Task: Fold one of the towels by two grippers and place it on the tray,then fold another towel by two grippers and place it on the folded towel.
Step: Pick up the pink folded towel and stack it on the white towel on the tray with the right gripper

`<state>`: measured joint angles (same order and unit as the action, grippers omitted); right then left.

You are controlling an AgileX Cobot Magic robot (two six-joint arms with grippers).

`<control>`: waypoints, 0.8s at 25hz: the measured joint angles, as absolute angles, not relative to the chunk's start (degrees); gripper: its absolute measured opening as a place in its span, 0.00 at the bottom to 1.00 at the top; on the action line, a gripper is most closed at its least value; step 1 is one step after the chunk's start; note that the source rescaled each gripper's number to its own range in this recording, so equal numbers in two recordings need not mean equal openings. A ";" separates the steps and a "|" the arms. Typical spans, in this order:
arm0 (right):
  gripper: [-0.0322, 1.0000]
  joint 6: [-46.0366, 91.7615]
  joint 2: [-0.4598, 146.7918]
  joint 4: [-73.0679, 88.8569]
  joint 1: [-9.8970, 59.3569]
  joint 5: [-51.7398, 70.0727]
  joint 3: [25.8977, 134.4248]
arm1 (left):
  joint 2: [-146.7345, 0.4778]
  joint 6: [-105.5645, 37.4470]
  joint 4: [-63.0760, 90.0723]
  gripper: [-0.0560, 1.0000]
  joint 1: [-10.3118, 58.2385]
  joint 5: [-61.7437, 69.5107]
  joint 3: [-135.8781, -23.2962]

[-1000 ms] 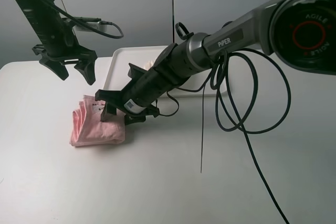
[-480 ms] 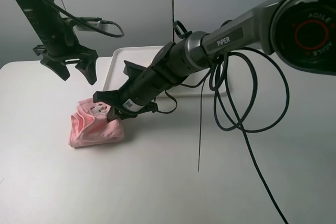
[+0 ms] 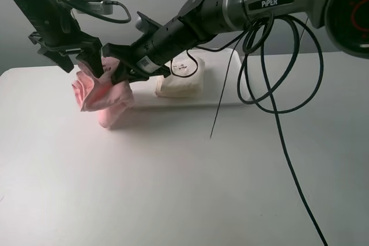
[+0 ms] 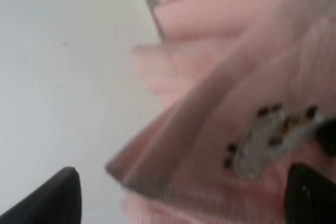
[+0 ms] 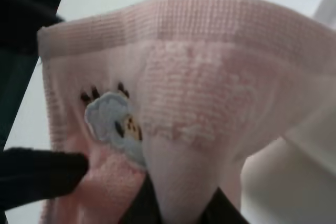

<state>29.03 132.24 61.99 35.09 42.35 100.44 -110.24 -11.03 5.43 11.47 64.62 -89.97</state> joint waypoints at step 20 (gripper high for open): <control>0.11 23.96 133.81 58.87 20.82 45.87 106.11 | -109.42 -11.94 5.88 0.99 11.47 65.98 -89.96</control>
